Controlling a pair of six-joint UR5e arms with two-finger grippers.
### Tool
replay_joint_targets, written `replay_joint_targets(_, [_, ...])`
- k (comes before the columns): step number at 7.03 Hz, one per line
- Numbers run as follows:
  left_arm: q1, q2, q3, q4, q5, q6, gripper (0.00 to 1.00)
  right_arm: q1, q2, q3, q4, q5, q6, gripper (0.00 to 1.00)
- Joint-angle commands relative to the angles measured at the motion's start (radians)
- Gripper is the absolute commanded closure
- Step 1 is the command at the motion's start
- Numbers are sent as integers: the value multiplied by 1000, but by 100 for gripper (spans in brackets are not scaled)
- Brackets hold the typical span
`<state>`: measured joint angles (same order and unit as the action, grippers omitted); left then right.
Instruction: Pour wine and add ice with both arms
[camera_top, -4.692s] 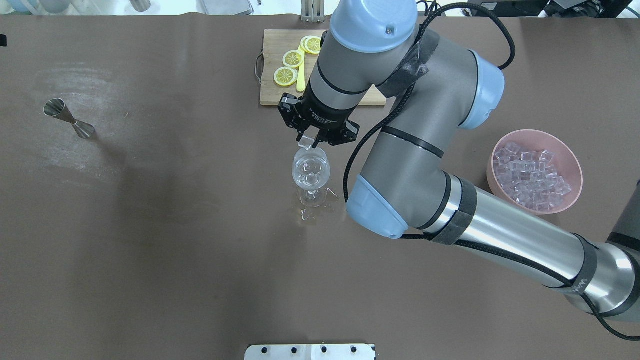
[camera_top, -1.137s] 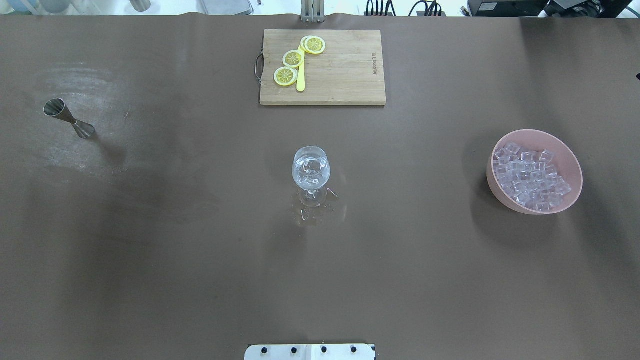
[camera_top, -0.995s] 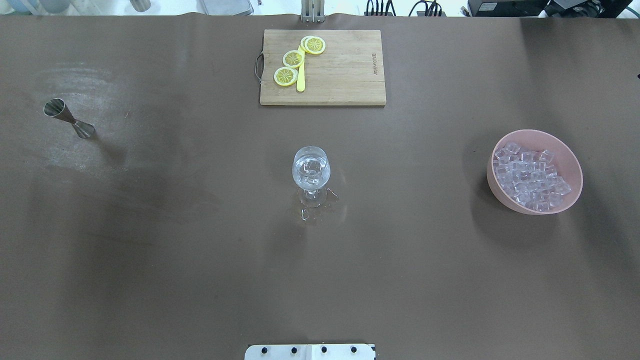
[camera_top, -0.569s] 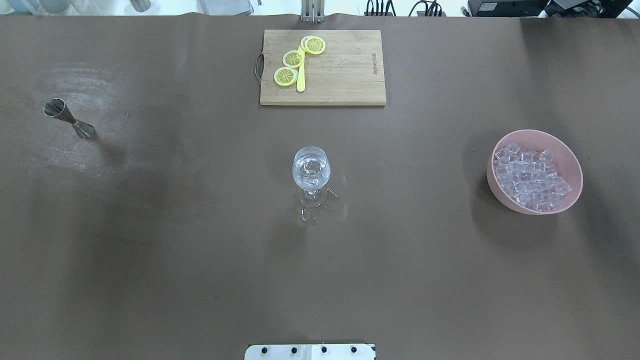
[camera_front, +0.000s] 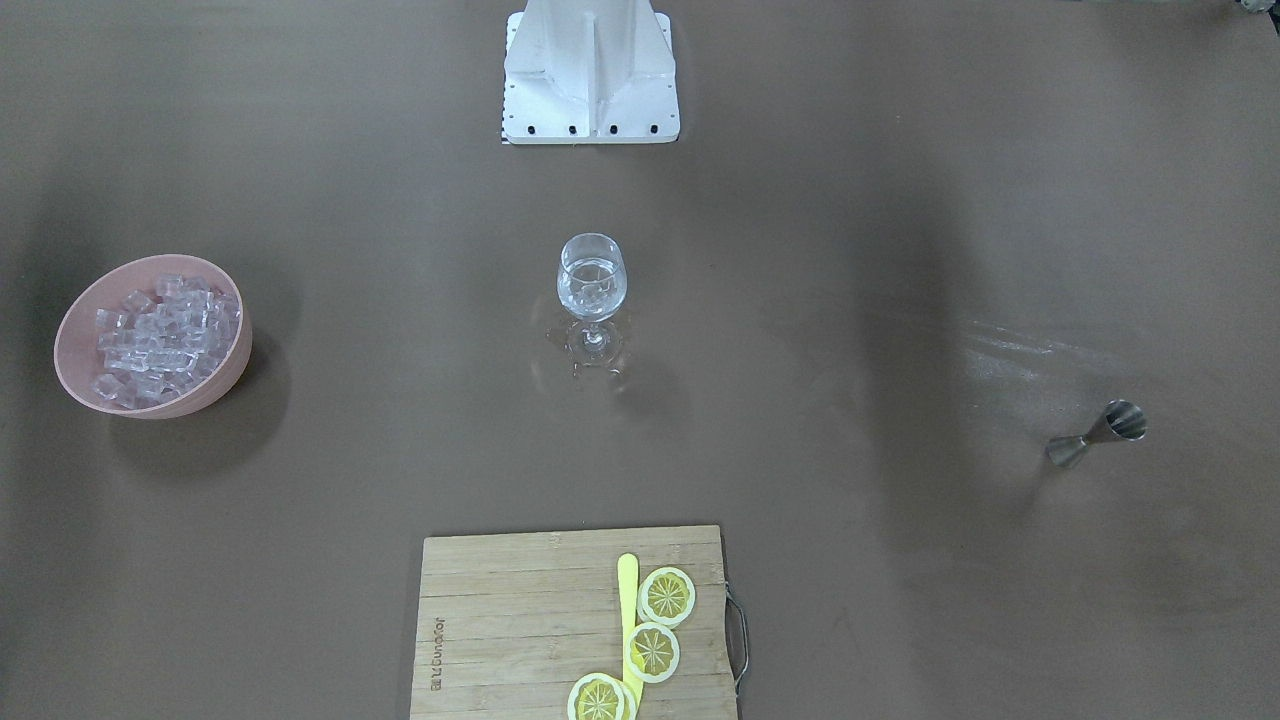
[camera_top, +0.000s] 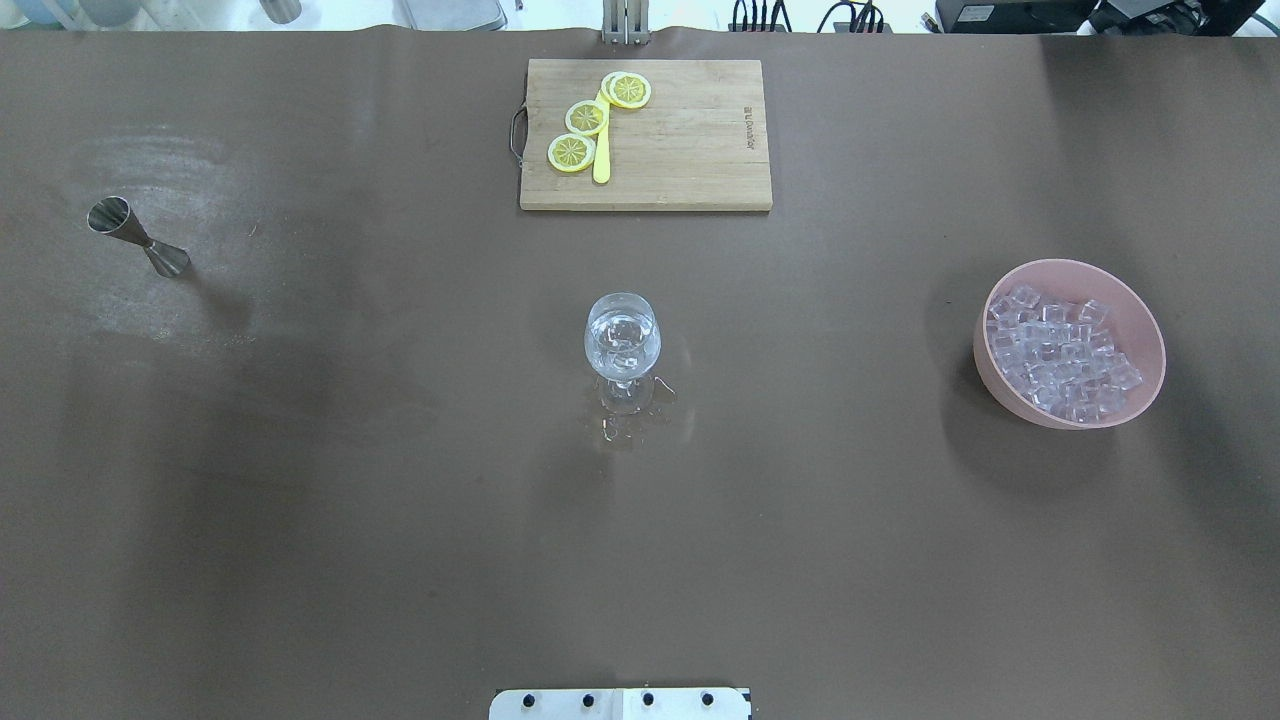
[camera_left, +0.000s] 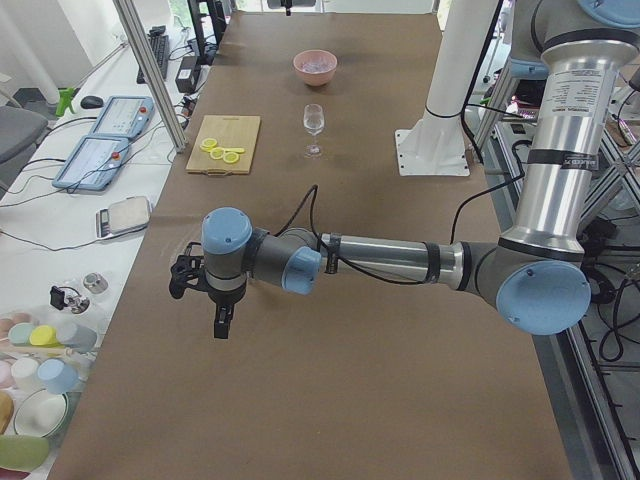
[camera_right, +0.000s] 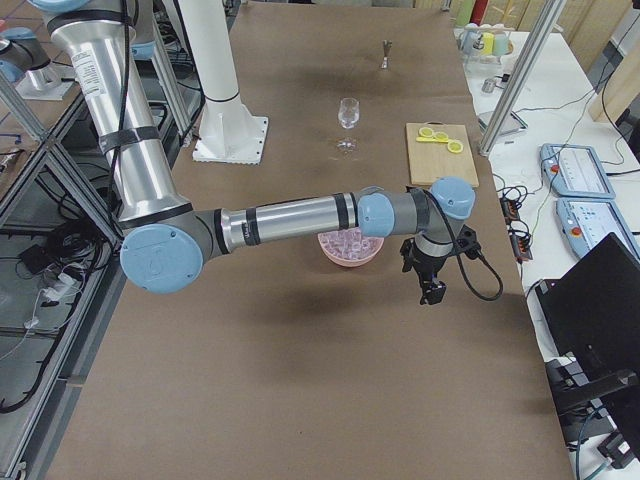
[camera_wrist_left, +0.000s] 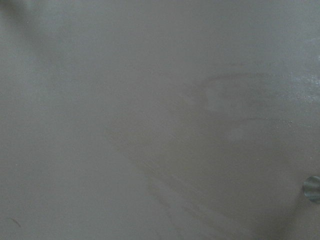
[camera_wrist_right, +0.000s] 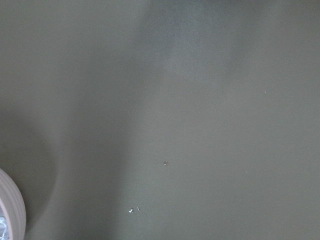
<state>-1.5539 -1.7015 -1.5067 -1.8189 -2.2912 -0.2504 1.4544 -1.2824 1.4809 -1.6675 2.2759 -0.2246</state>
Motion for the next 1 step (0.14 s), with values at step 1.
replay_joint_targets(1, [0, 0, -1, -11, 1, 0, 2, 0, -9, 3, 6, 1, -2, 0])
